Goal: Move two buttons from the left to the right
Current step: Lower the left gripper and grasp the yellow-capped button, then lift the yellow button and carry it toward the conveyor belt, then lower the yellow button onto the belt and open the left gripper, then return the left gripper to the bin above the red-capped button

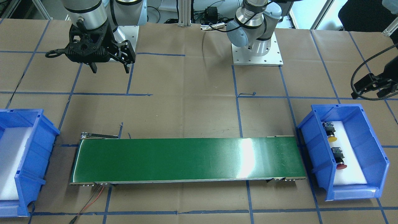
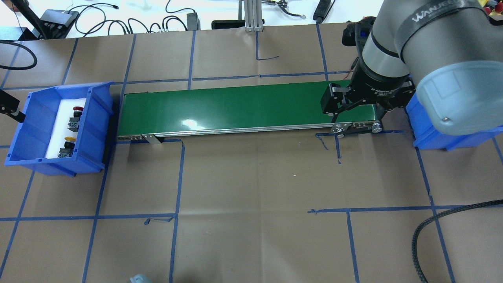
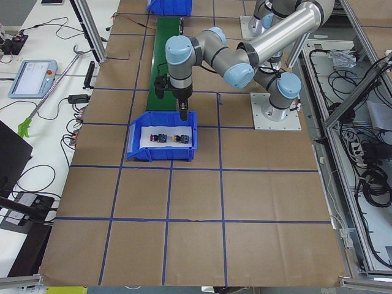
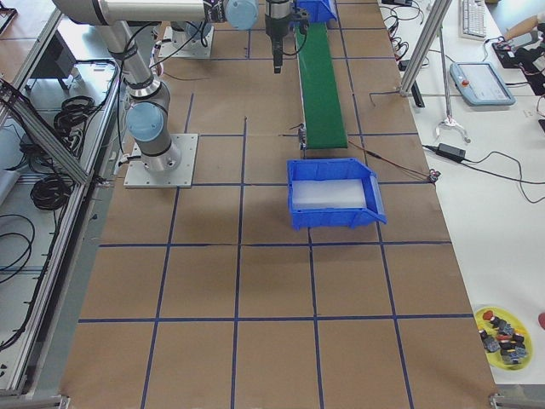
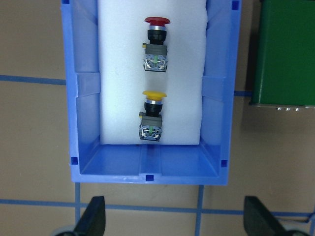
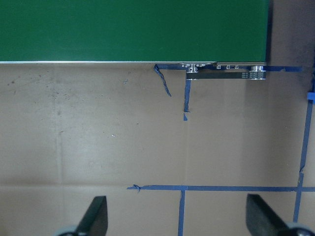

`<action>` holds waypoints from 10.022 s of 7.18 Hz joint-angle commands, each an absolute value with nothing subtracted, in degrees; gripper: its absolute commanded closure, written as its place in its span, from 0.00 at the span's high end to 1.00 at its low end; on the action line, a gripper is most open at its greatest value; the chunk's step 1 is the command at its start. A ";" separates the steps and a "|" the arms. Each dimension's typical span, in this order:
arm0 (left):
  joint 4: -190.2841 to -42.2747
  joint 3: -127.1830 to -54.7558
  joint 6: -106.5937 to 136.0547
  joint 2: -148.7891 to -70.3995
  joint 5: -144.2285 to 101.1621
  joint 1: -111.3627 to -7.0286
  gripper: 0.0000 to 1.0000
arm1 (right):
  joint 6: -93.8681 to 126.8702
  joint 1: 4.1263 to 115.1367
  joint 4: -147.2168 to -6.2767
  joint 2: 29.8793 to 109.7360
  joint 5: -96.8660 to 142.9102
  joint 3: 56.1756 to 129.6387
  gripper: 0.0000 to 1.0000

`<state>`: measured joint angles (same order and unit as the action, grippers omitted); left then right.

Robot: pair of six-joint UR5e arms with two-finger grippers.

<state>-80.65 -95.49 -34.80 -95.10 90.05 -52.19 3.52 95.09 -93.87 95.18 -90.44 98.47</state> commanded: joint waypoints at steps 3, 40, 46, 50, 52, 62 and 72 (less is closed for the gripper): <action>-66.55 -103.88 -37.88 -99.83 89.48 -51.77 0.99 | 3.51 95.10 -93.87 95.10 -90.44 98.53 1.00; -60.21 -97.55 -6.07 -112.85 90.26 -82.62 0.01 | 3.43 95.19 -93.78 95.19 -90.44 98.53 1.00; -61.86 -93.80 -6.06 -111.45 90.35 -81.66 1.00 | 3.52 95.19 -93.78 95.10 -90.44 98.53 1.00; -90.12 -79.39 -6.07 -103.64 89.74 -80.95 1.00 | 3.52 95.19 -93.78 95.10 -90.44 98.53 1.00; -90.70 -79.45 -7.11 -103.62 90.17 -80.43 1.00 | 3.52 95.19 -93.78 95.10 -90.44 98.53 1.00; -85.78 -80.86 -32.17 -107.84 90.09 -57.92 0.99 | 3.52 95.27 -93.78 95.10 -90.44 98.53 1.00; -57.85 -95.62 -32.17 -115.74 89.56 -57.92 0.99 | 3.43 95.27 -93.78 95.19 -90.44 98.53 1.00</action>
<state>-60.72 -94.90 -32.19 -113.75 89.62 -57.96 3.43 95.27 -93.78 95.18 -90.51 98.52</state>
